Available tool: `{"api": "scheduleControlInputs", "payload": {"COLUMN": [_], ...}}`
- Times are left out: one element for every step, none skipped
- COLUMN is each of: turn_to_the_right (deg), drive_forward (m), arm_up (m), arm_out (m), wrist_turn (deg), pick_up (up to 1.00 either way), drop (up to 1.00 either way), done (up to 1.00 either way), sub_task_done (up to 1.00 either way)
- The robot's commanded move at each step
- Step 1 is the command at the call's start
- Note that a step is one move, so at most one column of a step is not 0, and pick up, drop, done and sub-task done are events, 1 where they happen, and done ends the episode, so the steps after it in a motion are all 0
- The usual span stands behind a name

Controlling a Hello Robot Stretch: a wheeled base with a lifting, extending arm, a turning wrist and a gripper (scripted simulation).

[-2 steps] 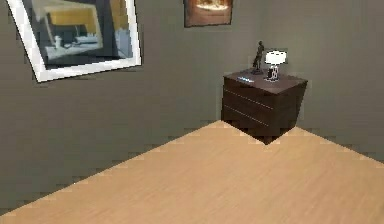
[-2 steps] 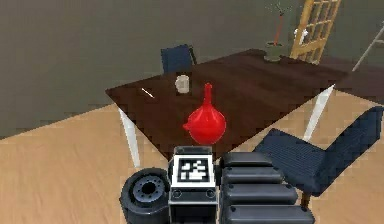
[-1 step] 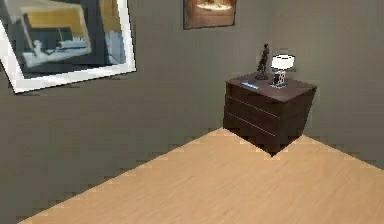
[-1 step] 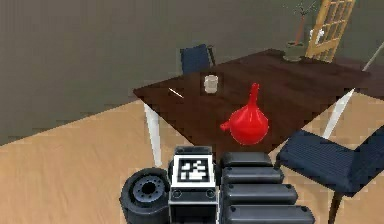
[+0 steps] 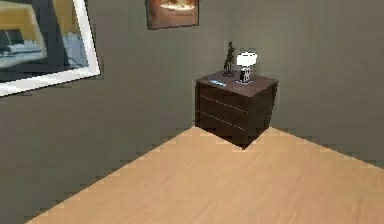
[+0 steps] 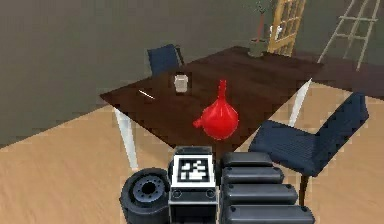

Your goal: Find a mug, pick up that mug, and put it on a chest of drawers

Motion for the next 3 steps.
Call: {"api": "scheduleControlInputs", "payload": {"turn_to_the_right": [0.0,6.0,0.0], "drive_forward": [1.00,0.00,0.55], "arm_up": [0.00,0.00,0.00], "arm_out": [0.00,0.00,0.00], "wrist_turn": [0.0,0.0,0.0], "pick_up": [0.00,0.00,0.00], "drop": [0.00,0.00,0.00], "done": [0.00,0.00,0.00], "sub_task_done": [0.00,0.00,0.00]}}
